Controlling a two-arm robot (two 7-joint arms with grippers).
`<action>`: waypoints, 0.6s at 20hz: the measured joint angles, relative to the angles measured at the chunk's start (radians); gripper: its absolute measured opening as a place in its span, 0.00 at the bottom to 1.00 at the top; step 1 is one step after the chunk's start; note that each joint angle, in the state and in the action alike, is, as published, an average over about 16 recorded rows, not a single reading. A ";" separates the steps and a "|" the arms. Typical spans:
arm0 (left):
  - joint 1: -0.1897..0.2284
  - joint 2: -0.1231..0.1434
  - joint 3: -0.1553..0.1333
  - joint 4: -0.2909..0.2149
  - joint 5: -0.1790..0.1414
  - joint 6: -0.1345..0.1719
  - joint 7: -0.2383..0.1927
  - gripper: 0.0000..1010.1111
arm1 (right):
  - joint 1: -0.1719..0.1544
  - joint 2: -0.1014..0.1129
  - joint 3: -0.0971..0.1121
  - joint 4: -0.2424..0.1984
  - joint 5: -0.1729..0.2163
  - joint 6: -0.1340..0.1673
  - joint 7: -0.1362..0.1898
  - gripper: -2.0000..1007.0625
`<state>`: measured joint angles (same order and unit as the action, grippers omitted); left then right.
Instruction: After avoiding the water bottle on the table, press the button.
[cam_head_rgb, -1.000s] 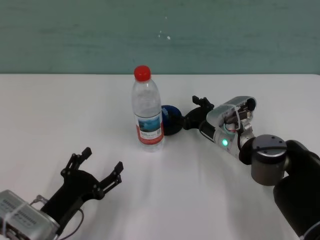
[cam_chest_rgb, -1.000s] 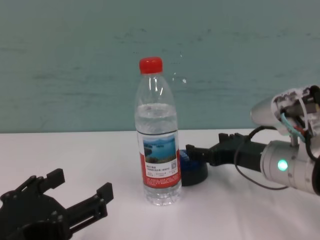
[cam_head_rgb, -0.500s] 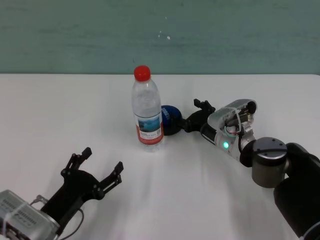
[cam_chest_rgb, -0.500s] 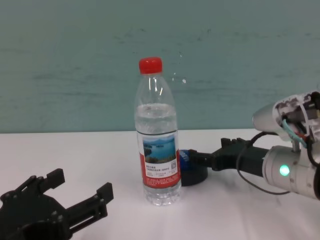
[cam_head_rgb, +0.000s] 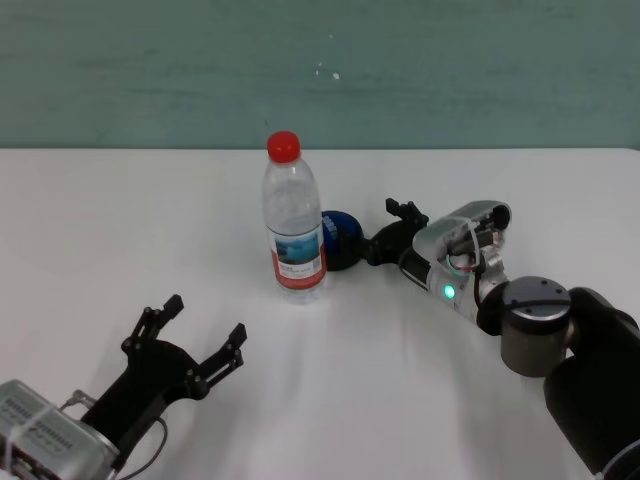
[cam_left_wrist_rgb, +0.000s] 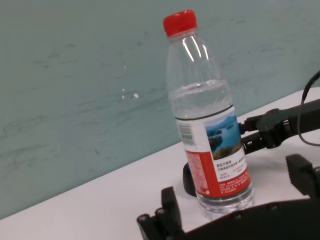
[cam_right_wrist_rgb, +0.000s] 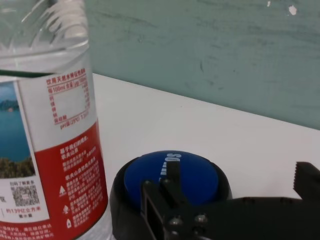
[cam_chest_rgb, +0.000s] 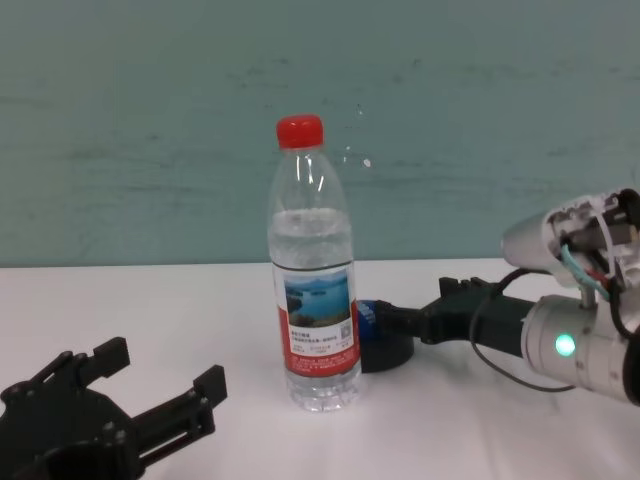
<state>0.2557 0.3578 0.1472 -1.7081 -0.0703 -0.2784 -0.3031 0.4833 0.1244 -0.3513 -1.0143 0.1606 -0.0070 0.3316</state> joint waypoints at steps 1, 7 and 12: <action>0.000 0.000 0.000 0.000 0.000 0.000 0.000 0.99 | -0.002 0.001 0.001 -0.008 0.000 0.000 0.000 1.00; 0.000 0.000 0.000 0.000 0.000 0.000 0.000 0.99 | -0.026 0.013 0.008 -0.088 0.007 0.006 -0.002 1.00; 0.000 0.000 0.000 0.000 0.000 0.000 0.000 0.99 | -0.051 0.028 0.017 -0.168 0.018 0.011 -0.007 1.00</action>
<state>0.2557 0.3578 0.1472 -1.7080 -0.0703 -0.2784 -0.3031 0.4325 0.1522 -0.3345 -1.1822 0.1785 0.0044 0.3245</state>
